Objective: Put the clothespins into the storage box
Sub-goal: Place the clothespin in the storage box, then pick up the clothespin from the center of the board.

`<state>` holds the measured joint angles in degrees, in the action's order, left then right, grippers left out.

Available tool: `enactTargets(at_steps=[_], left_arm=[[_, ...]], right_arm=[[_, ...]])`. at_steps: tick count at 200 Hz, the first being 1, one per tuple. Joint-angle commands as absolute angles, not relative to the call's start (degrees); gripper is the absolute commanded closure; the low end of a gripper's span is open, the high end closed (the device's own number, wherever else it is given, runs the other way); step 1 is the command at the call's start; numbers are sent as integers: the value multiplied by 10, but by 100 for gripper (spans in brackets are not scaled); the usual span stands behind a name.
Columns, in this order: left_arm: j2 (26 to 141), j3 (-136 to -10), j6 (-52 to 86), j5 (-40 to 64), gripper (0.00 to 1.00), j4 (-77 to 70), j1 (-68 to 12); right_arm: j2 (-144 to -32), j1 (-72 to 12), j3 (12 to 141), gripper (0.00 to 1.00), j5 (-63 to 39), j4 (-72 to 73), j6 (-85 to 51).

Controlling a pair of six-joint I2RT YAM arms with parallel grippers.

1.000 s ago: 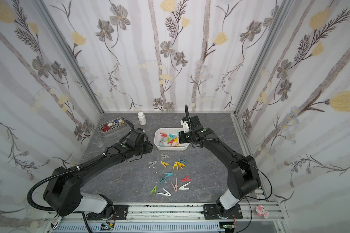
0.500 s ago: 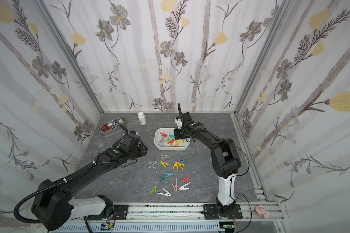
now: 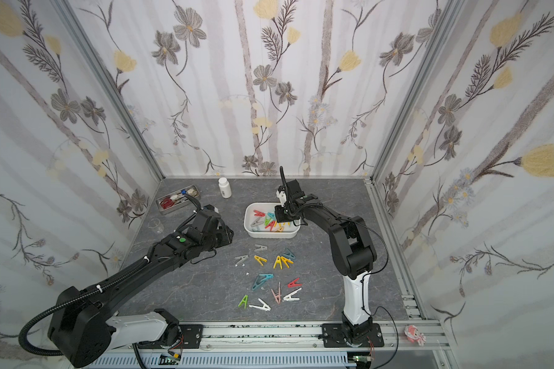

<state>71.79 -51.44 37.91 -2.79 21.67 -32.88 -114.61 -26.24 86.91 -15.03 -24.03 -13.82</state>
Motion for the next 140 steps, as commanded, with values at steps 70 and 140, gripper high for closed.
enactTargets(at_steps=[70,140], left_arm=[[752,-524,358,33,60,223,-328],[796,-526,317,63,61,297,-346]], right_arm=[[-1102,-270,862,74,-145,-242,-132],[-1039,-303,832,73,-132,-247,-133]])
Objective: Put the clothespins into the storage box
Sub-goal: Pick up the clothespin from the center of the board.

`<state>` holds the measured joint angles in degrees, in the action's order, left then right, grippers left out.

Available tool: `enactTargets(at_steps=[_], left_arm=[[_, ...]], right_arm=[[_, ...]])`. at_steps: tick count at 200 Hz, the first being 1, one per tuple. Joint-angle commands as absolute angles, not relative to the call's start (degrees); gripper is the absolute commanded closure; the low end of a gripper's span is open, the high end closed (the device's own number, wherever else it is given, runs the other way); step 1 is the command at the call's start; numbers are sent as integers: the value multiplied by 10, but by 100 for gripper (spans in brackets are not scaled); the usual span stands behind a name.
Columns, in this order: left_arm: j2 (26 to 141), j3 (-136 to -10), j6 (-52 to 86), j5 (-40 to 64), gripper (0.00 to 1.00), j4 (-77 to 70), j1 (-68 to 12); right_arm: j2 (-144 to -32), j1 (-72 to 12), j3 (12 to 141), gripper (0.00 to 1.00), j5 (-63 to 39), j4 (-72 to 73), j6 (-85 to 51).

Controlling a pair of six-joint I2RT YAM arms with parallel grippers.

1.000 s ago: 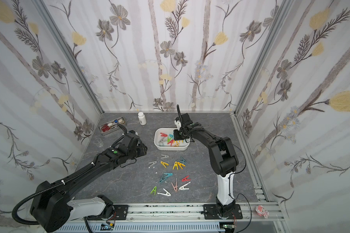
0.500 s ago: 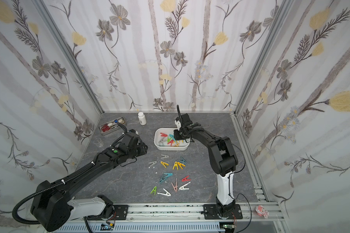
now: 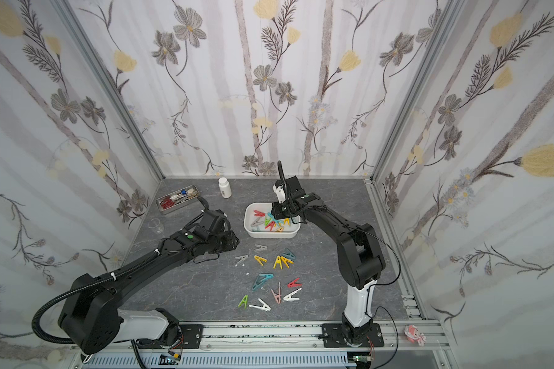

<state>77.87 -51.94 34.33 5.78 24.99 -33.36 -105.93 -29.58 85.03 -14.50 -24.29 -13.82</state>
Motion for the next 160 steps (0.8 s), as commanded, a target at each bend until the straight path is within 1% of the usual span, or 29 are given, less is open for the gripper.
enactTargets(at_steps=[1,33,68,106,160], left_arm=[[796,-527,317,62,61,299,-347],[825,-530,299,52,62,324,-378],[869,-556,268,44,62,329,-391],[915,-577,246,33,64,330,-398],[949,-599,233,12,66,331,-397]], right_arm=[[-1038,-304,831,73,-132,-247,-133],[-1016,-305,789,72,-128,-245,-130],[-999,-305,765,72,-125,-246,-126],[-982,-302,752,72,-120,-243,-124],[-965,-296,722,72,-120,-235,-126]])
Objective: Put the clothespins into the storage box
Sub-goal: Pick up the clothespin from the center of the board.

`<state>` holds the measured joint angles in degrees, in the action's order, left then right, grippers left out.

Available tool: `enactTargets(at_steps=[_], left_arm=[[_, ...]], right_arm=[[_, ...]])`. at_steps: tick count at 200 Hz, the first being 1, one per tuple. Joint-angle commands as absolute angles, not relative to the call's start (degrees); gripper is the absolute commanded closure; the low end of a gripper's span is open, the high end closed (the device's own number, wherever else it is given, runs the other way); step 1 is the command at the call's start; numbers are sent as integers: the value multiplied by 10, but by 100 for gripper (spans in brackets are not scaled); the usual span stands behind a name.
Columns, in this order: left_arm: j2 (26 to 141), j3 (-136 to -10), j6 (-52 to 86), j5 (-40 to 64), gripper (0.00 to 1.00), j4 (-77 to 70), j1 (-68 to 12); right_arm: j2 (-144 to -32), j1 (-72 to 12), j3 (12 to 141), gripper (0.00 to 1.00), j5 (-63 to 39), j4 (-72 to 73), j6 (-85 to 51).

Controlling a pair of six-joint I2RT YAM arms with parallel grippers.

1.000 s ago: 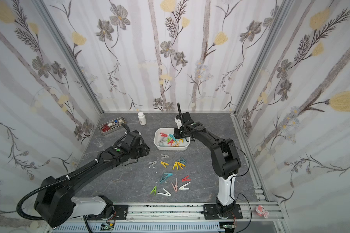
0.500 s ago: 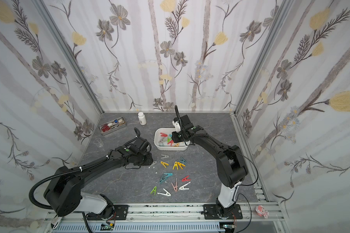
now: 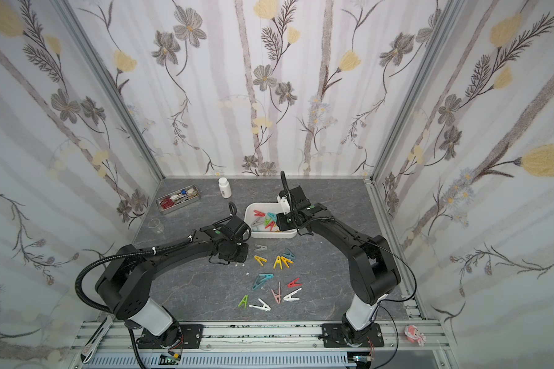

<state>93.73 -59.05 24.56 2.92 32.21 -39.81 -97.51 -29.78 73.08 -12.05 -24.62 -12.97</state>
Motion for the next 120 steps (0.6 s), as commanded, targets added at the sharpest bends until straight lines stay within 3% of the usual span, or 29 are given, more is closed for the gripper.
enactTargets(at_steps=[1,120], left_arm=[[949,-599,233,13,66,331,-397],[987,-576,227,24,71,296,-396]], right_arm=[[-964,-296,721,72,-120,-235,-125],[-947,-294,691,73,-125,-221,-134]])
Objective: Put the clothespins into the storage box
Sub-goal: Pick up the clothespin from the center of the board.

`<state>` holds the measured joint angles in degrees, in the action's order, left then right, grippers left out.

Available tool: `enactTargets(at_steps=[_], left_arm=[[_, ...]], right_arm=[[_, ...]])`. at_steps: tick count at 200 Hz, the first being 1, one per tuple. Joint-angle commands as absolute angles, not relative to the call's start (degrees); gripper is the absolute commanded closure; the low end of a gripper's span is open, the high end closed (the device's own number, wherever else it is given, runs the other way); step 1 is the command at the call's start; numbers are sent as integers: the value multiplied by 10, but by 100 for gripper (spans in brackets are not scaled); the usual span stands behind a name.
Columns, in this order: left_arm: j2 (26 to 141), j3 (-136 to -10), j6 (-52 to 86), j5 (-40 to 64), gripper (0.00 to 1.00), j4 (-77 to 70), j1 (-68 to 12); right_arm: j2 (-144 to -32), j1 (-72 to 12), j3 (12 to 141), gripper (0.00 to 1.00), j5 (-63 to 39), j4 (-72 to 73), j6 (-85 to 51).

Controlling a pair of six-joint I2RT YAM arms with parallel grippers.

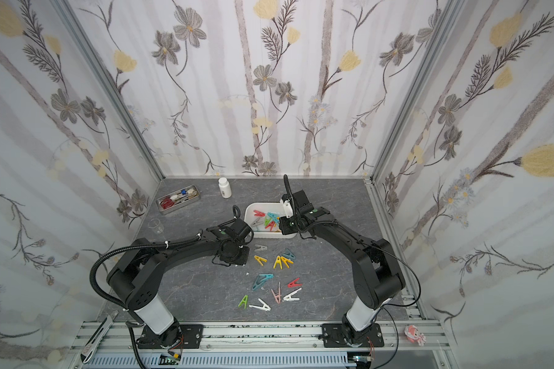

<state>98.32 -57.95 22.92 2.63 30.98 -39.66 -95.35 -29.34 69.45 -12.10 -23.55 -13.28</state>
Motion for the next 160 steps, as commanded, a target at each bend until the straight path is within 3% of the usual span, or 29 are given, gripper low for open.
enactTargets(at_steps=[1,57,160], left_arm=[[988,-575,227,24,71,296,-396],[992,-572,228,28,73,287,-394],[983,-572,237,47,93,280,-388]], right_arm=[[-947,-293,691,73,-125,-221,-134],[-944,-294,686,73,-125,-221,-135],[-939,-294,684,74,-139,-217,-140]])
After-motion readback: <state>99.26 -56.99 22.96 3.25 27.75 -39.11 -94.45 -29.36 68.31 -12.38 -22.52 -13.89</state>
